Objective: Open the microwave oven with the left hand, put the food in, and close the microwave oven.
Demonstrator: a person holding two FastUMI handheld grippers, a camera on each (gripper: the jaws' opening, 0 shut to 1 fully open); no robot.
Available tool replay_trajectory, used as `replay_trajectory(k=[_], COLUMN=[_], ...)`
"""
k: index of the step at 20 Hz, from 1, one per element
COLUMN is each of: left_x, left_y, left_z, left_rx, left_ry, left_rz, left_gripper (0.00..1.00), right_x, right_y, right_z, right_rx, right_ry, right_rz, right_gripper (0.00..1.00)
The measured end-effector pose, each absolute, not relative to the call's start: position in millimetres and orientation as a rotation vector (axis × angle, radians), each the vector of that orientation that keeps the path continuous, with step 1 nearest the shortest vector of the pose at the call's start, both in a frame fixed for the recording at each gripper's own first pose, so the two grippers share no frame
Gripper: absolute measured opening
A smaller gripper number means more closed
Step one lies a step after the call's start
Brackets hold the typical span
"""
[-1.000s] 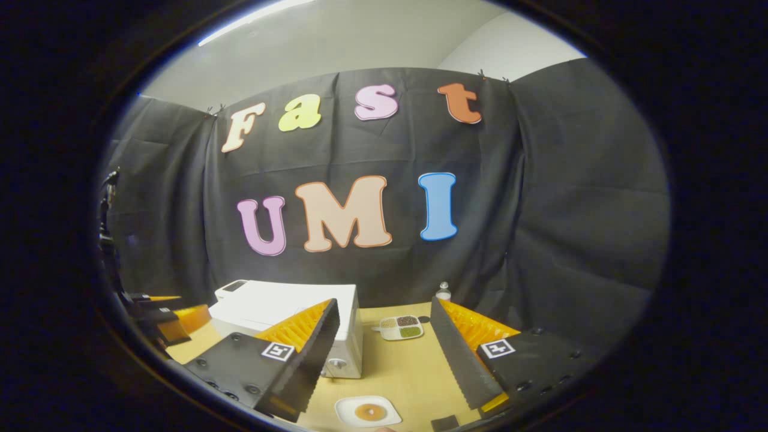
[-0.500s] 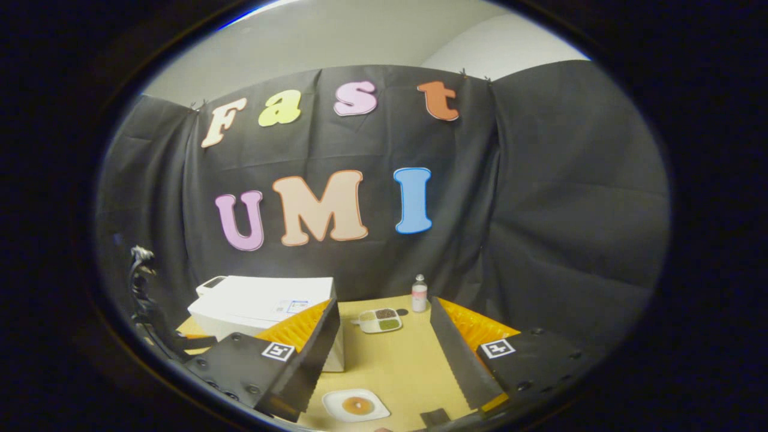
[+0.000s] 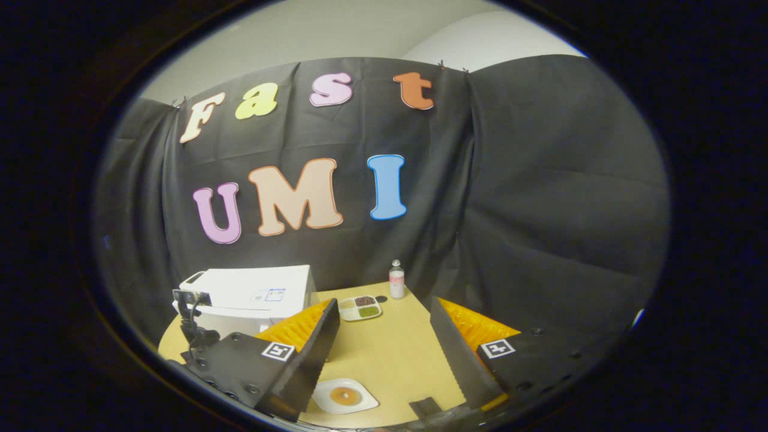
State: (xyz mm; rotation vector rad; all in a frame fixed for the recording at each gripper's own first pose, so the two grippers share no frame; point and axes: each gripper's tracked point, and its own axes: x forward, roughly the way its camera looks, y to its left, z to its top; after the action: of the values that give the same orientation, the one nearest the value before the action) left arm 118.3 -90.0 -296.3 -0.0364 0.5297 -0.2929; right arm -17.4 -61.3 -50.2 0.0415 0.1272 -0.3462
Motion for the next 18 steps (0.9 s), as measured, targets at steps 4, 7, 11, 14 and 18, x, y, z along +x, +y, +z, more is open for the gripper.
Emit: replay_trajectory(k=[4, 7, 11, 14, 18], left_x=[136, 143, 157, 160, 159], left_y=[-98, -101, -105, -108, -113], left_z=[-316, -326, -331, -337, -346], left_rx=[-0.031, -0.020, 0.004, 0.010, -0.004], left_ry=[0.563, 0.588, 0.597, 0.614, 0.666], left_rz=[-0.271, -0.263, -0.257, -0.249, -0.233], left_gripper=[0.92, 0.83, 0.63, 0.58, 0.40], right_x=[-16, -15, -15, -18, -18], right_y=[-62, -61, -64, -68, -72], right_z=[-51, -52, -57, -61, -68], right_rx=[0.039, 0.048, 0.053, 0.052, 0.067], right_ry=[0.133, 0.144, 0.168, 0.181, 0.201], right_rz=[-0.348, -0.343, -0.347, -0.362, -0.364], right_gripper=[0.92, 0.92, 0.92, 0.92, 0.92])
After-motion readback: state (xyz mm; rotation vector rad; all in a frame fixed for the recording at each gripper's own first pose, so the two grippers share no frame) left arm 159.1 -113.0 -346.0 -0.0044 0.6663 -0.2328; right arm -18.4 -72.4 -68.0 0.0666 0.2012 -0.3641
